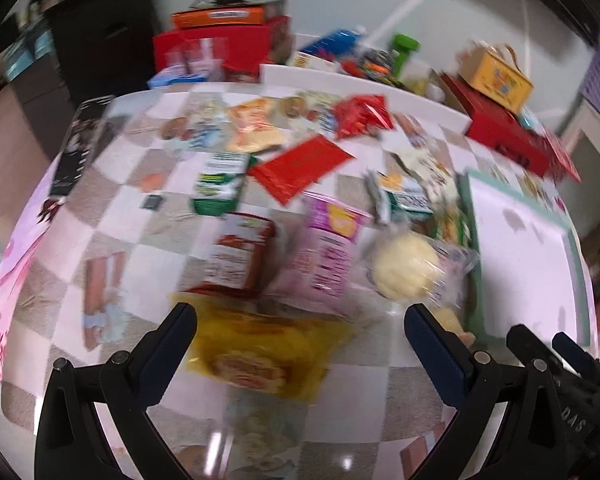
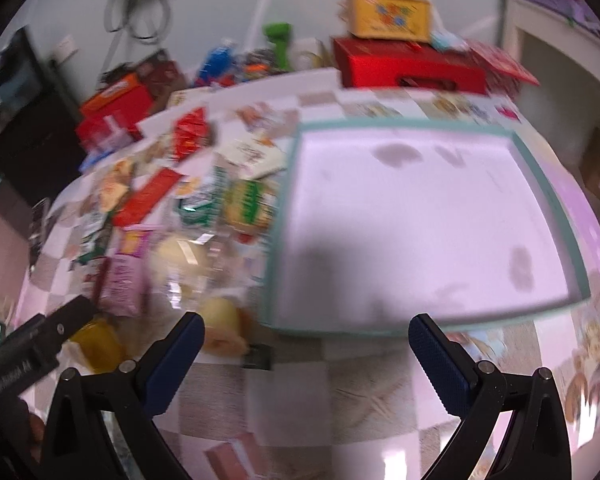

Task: Organize snacks
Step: 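Grasp the small yellow cake with the right tool while the left tool grasps the yellow bread bag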

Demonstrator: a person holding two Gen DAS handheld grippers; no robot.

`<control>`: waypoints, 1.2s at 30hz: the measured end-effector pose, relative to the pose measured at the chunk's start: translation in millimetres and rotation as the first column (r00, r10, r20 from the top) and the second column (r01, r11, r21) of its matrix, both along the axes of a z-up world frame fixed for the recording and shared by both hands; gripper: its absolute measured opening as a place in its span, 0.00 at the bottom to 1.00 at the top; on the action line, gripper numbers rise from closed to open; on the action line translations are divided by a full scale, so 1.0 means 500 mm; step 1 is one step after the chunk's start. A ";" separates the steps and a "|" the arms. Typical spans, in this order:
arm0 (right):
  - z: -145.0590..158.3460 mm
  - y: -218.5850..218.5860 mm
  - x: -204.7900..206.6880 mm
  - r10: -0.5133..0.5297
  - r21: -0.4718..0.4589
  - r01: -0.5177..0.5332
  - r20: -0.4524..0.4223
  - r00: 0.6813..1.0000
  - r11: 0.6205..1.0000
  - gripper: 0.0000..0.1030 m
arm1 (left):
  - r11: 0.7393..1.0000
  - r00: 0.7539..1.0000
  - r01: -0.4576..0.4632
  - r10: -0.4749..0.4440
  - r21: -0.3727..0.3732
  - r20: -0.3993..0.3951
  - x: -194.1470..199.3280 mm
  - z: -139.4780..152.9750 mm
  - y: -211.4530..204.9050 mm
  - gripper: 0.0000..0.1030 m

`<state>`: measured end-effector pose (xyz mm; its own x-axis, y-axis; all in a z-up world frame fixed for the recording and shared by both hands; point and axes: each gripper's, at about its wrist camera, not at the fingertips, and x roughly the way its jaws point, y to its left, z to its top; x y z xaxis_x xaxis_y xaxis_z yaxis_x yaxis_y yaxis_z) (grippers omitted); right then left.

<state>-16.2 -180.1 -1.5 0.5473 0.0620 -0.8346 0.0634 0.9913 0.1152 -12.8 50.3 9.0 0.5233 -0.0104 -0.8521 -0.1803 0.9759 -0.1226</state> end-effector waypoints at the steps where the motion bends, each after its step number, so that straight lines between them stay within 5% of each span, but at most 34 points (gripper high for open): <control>1: 0.002 0.015 0.000 0.028 0.002 -0.028 0.010 1.000 1.000 1.00 | 1.000 1.000 -0.021 0.021 -0.014 -0.005 -0.003 0.000 0.014 1.00; 11: -0.015 0.138 0.002 0.225 0.000 -0.225 0.041 0.974 0.974 0.99 | 0.985 0.987 -0.132 0.121 -0.111 -0.106 -0.019 -0.043 0.076 1.00; 17: -0.027 0.170 0.001 0.292 -0.010 -0.292 0.039 0.956 0.956 0.84 | 0.981 0.979 -0.141 0.117 -0.136 -0.165 -0.013 -0.073 0.066 0.99; 36: -0.075 0.168 0.032 0.268 -0.028 -0.269 -0.048 0.962 0.963 0.62 | 0.959 0.967 -0.193 0.150 -0.206 -0.208 -0.004 -0.105 0.085 0.86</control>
